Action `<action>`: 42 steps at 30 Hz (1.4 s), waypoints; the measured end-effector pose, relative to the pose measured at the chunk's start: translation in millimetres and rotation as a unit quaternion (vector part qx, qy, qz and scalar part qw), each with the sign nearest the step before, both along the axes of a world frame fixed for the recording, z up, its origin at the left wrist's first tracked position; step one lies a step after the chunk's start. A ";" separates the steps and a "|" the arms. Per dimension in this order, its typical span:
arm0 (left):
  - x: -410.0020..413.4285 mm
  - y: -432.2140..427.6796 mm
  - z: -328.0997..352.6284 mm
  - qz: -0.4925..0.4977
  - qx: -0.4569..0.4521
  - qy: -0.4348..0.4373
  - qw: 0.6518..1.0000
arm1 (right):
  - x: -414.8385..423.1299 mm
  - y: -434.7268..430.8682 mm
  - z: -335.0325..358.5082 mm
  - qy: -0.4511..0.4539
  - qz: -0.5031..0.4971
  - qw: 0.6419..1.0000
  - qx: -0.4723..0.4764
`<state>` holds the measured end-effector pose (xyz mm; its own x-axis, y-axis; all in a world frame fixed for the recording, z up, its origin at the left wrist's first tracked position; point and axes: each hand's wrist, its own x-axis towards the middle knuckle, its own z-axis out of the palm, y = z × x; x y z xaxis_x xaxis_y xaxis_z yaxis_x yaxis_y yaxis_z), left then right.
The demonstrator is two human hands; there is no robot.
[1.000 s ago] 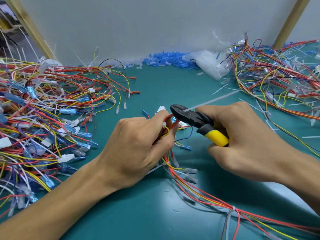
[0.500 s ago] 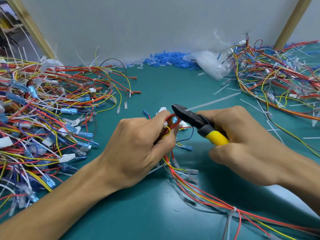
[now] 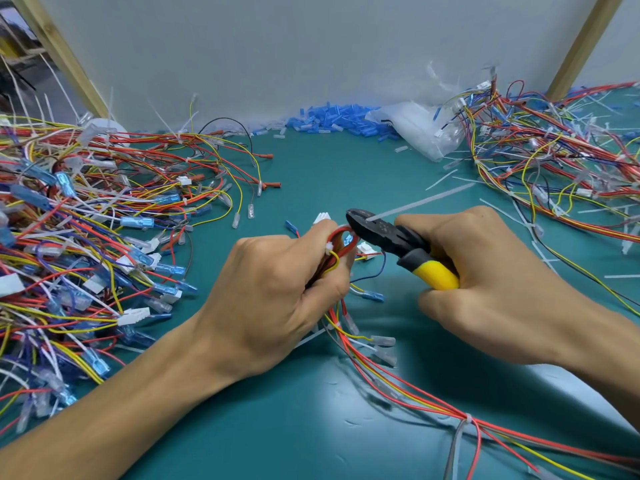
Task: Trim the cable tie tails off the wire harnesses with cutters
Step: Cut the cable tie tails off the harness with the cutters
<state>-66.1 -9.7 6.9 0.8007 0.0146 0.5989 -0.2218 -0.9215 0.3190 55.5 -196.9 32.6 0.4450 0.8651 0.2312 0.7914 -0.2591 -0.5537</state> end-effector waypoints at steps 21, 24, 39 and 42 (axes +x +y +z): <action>-0.1 2.5 0.6 -0.024 0.018 0.015 0.999 | -5.4 -1.1 2.3 0.030 0.005 0.999 0.010; 0.5 2.9 -0.1 -0.018 0.013 0.014 1.000 | -3.7 -1.0 2.5 -0.008 -0.001 1.000 0.004; -0.1 2.5 0.9 -0.020 0.003 0.012 1.000 | -4.1 -1.2 0.7 0.047 0.014 0.999 0.011; 0.1 2.8 0.4 -0.019 0.008 0.016 1.000 | -2.8 0.4 -0.2 0.018 0.005 1.000 0.008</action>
